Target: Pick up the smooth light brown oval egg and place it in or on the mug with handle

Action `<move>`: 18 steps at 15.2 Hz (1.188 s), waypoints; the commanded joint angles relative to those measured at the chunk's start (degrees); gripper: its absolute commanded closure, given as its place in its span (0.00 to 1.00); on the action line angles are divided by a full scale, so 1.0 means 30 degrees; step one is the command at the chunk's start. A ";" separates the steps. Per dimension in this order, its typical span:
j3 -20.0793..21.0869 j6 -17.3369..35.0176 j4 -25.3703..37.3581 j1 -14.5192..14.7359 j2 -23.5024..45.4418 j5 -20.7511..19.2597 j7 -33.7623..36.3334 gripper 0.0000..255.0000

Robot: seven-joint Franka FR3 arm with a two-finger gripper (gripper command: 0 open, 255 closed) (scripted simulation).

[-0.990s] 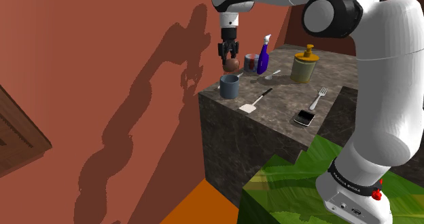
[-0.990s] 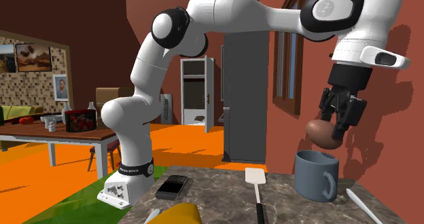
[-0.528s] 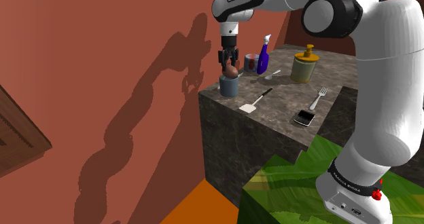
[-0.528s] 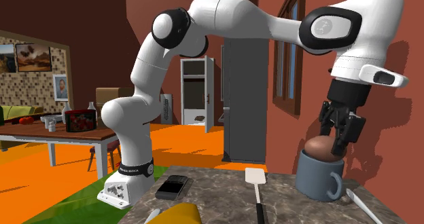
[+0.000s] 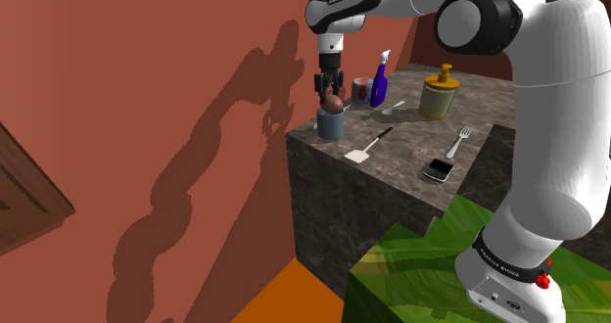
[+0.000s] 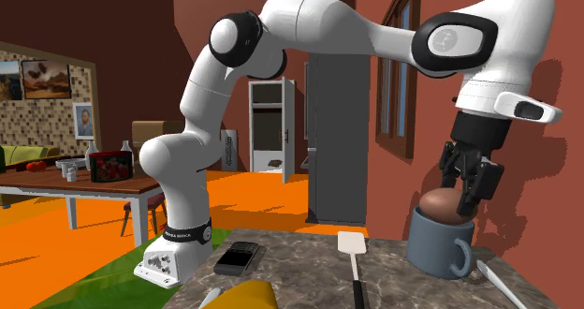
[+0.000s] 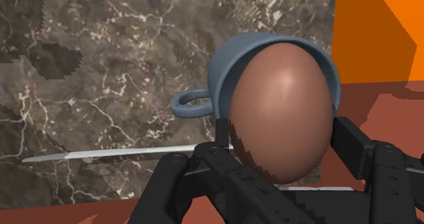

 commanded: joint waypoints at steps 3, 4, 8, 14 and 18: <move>0.0015 -0.0038 0.0005 -0.0010 0.0123 0.0013 -0.0030 0.00; 0.0016 -0.0029 -0.0011 -0.0007 0.0116 0.0012 -0.0029 0.00; -0.0010 -0.1383 0.1586 -0.0158 0.0359 0.0012 0.0060 0.00; -0.0025 -0.2714 0.3302 -0.0345 0.0747 0.0041 0.0125 0.00; -0.0025 -0.2714 0.3303 -0.0345 0.0747 0.0041 0.0125 0.00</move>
